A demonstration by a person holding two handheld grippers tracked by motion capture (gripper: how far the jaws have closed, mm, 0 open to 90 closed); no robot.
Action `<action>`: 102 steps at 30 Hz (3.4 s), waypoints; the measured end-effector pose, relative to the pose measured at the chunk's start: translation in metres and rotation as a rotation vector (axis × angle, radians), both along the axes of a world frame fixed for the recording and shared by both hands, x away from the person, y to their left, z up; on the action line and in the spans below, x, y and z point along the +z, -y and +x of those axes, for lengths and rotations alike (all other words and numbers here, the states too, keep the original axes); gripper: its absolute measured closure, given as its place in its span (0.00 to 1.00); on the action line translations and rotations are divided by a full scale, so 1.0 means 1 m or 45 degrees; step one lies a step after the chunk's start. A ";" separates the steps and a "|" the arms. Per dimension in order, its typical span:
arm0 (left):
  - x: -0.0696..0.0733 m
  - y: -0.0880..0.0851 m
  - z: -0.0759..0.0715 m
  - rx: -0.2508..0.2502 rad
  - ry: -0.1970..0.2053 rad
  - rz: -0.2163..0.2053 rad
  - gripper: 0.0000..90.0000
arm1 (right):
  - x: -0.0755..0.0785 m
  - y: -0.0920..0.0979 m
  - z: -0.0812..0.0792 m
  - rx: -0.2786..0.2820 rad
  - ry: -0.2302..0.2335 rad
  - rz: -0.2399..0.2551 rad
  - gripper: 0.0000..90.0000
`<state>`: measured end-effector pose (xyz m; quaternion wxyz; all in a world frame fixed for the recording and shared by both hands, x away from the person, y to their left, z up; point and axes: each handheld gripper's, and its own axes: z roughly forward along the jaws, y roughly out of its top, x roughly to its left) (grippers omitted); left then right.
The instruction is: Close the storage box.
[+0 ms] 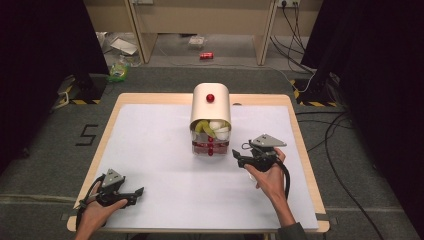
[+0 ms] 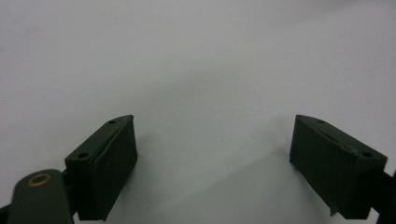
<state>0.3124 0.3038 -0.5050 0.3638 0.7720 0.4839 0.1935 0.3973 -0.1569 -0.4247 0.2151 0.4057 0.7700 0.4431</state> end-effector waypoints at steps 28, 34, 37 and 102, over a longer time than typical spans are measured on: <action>0.000 0.000 0.000 0.000 0.000 0.000 0.16 | -0.005 0.022 -0.030 0.000 -0.017 -0.023 0.24; 0.000 0.000 0.000 -0.001 0.000 0.001 0.16 | -0.007 0.026 -0.038 0.003 -0.027 -0.018 0.20; 0.000 0.000 0.000 -0.001 0.000 0.001 0.16 | -0.008 0.028 -0.041 0.001 -0.031 -0.022 0.20; 0.000 0.000 0.000 0.000 0.001 0.005 0.16 | -0.051 0.061 -0.092 0.001 -0.182 -0.100 0.19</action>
